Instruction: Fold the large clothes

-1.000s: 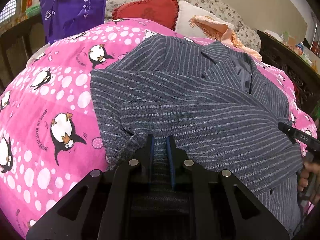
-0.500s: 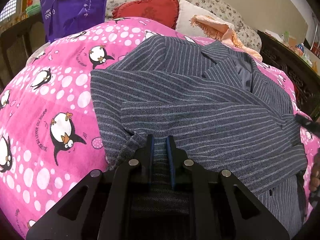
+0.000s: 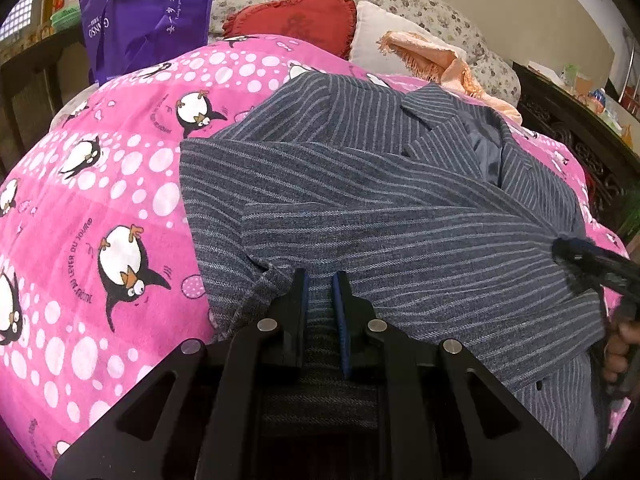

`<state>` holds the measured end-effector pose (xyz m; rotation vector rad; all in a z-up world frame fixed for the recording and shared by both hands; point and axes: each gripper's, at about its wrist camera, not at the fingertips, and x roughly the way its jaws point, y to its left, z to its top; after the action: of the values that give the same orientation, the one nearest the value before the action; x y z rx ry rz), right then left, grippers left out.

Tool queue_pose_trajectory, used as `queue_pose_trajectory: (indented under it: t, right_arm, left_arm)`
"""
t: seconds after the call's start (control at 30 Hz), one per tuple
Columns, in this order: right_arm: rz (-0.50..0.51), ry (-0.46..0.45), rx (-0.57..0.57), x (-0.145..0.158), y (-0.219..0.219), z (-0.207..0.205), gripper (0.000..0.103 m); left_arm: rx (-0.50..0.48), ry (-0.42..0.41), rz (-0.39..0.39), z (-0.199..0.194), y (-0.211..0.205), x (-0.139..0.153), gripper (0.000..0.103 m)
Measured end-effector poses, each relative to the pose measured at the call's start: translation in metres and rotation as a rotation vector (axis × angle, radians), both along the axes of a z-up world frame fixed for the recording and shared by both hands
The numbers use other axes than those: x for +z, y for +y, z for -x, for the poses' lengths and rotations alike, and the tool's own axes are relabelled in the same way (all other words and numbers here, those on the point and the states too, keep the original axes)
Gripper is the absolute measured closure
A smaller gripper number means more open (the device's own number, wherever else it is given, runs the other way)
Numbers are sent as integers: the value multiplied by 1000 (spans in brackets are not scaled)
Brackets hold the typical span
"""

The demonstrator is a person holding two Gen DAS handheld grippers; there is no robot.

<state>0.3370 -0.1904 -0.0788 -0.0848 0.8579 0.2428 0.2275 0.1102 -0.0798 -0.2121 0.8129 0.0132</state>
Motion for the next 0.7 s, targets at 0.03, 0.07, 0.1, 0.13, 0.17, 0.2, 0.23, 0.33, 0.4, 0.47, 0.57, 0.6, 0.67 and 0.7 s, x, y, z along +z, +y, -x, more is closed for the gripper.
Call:
queue_pose_trajectory:
  t: [0.03,0.07,0.1,0.13,0.17,0.2,0.23,0.33,0.4,0.47,0.57,0.6,0.67,0.7]
  right_arm:
    - [-3,-16,-9,10,2,11,34]
    - [-23,-40,-3,23,3,30,34]
    - [-42,-44,4,30,3,46,34]
    - [-54,-31,2,33,5,62,34]
    - [-55,-19,-13,34,8,77,34]
    - [-59,-5,-26,29,9,88,34]
    - [-62,17,-33,19,10,91,34]
    - [-79,38,-39,-27,-1,89,29]
    - [-110,25,-33,-26,-5,86,28]
    - [-74,35,-25,-21,-1,90,28]
    - [-34,11,0,-3,0,113,32]
    - [-24,1,9,-4,-4,120,32]
    - [27,143,34,-25,-10,129,33]
    - [2,130,24,-20,-19,138,33]
  left_arm:
    - [0,-1,4,0,0,0,90]
    - [-1,-1,7,0,1,0,90]
    - [-2,-1,13,0,2,0,90]
    - [-3,-1,19,1,2,0,90]
    - [-4,-1,21,1,2,0,90]
    - [-4,0,20,1,2,0,90]
    - [-5,0,19,1,3,0,90]
    - [-8,1,16,1,2,0,90]
    - [-8,2,11,1,1,0,90]
    - [-7,2,8,0,0,1,90]
    - [-7,2,10,0,-1,1,90]
    - [-7,3,5,-1,-1,1,90]
    - [-9,4,-5,-1,-2,1,90]
    - [-14,4,-7,-1,-2,2,90]
